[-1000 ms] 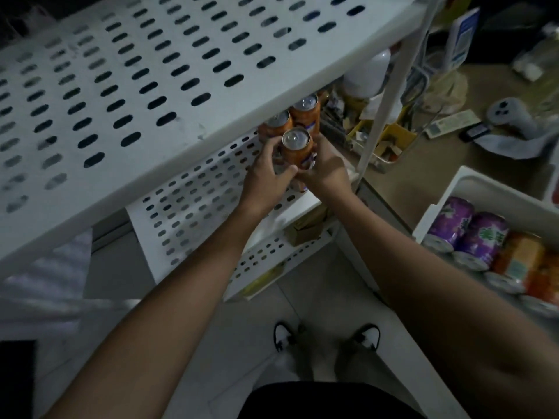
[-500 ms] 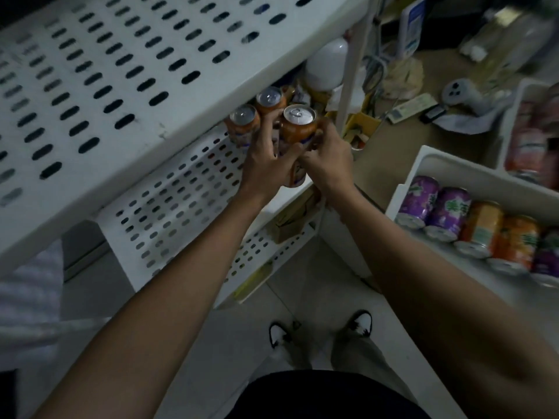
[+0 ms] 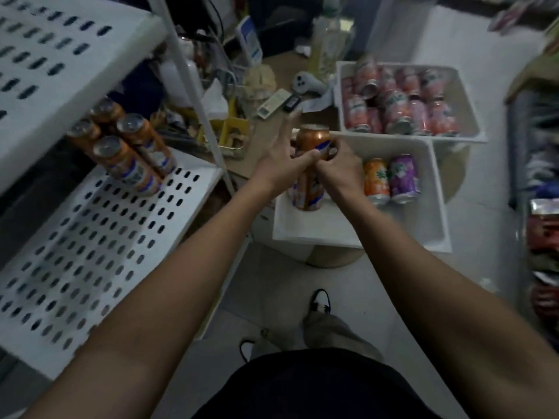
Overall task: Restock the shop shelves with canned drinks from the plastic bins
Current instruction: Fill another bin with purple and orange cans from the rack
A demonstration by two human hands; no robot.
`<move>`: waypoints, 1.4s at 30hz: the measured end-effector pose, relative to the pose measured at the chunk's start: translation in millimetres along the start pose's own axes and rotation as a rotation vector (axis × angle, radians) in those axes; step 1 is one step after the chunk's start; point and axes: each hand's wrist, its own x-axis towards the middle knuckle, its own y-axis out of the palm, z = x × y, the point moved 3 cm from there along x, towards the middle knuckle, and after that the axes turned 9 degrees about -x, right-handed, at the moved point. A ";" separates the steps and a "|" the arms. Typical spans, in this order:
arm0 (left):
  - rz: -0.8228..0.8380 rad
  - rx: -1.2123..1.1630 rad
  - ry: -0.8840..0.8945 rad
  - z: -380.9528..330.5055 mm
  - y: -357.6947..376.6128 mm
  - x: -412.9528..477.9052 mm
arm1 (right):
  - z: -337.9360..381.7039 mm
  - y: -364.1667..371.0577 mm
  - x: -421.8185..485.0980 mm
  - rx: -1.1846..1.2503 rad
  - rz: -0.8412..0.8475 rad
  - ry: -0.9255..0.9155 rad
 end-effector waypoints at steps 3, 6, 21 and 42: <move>0.071 0.139 -0.094 20.4 18.9 -3.3 | -29.9 9.0 -3.7 0.014 0.080 0.044; 0.070 0.297 -0.124 40.2 24.7 -6.1 | -50.0 29.0 -6.3 0.015 0.171 0.102; -0.207 0.181 -0.239 78.9 -13.9 -29.0 | -50.2 56.0 2.3 -0.088 0.234 0.077; -0.632 0.243 -0.226 83.5 -170.3 -79.8 | 126.4 143.0 -15.4 0.141 0.355 -0.387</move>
